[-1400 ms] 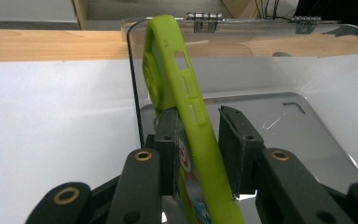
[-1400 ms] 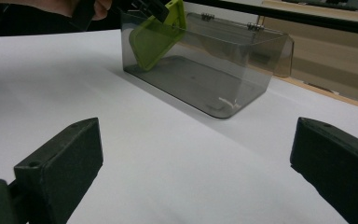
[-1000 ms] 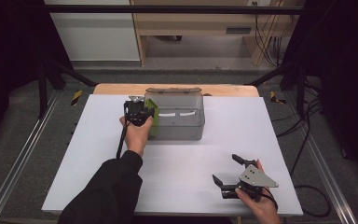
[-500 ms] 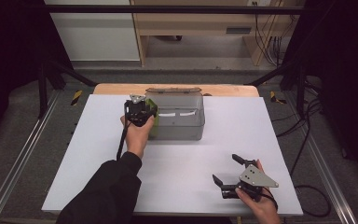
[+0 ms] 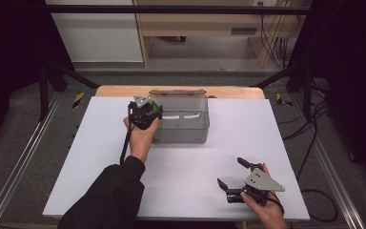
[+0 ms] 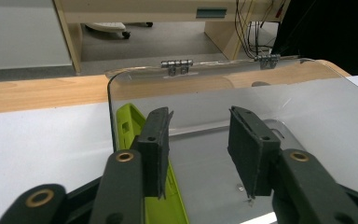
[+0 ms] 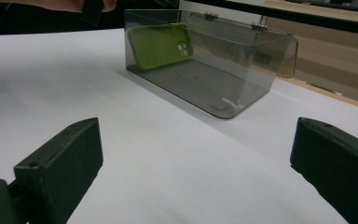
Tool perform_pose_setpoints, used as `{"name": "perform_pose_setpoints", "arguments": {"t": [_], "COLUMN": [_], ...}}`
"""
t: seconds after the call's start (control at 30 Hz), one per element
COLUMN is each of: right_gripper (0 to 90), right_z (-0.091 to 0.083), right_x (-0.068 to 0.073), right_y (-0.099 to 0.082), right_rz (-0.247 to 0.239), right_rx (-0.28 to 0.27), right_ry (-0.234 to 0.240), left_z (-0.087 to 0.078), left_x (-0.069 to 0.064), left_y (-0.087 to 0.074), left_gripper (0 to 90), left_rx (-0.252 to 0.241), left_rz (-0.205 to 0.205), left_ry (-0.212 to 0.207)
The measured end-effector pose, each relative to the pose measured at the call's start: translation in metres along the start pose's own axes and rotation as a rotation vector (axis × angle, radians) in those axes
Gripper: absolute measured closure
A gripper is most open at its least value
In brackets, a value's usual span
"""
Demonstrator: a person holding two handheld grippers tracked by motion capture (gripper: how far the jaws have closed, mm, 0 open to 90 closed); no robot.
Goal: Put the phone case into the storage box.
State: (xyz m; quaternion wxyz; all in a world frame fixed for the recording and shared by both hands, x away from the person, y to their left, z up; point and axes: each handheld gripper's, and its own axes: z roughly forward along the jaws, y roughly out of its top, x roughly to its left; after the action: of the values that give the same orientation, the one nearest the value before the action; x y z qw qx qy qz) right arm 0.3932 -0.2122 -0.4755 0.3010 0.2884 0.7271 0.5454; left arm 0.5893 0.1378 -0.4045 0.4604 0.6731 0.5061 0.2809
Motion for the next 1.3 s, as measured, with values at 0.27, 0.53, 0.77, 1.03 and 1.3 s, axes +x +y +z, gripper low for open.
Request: {"name": "perform_pose_setpoints", "arguments": {"t": [0.27, 0.53, 0.77, 1.03, 1.3], "right_gripper": [2.7, 2.7, 2.7, 2.7, 2.7], "right_z": [-0.0001, -0.0002, -0.0001, -0.0001, -0.0001], "right_x": [-0.0001, 0.0000, -0.0002, 0.0000, -0.0003], "right_y": [0.0001, 0.0002, 0.0002, 0.0001, 0.0001], "right_rz": [-0.003, -0.003, -0.004, 0.000, -0.004], "right_rx": [-0.002, -0.002, -0.005, -0.001, -0.004], "right_ry": [0.001, 0.000, -0.002, 0.000, -0.003], "left_z": [0.0002, 0.0008, 0.0015, 0.0015, 0.0021], "left_x": [0.0000, -0.0009, -0.0038, -0.0059, -0.0059], "left_y": [0.0000, -0.0003, -0.0007, -0.0006, -0.0008], "left_gripper": [51.9, 48.5, 46.1, 43.5, 36.7], "left_rx": [-0.003, -0.008, -0.011, -0.025, -0.031], "left_rz": [0.013, 0.022, 0.044, 0.060, 0.065], "left_ry": [-0.004, -0.022, -0.032, -0.045, -0.047]}}
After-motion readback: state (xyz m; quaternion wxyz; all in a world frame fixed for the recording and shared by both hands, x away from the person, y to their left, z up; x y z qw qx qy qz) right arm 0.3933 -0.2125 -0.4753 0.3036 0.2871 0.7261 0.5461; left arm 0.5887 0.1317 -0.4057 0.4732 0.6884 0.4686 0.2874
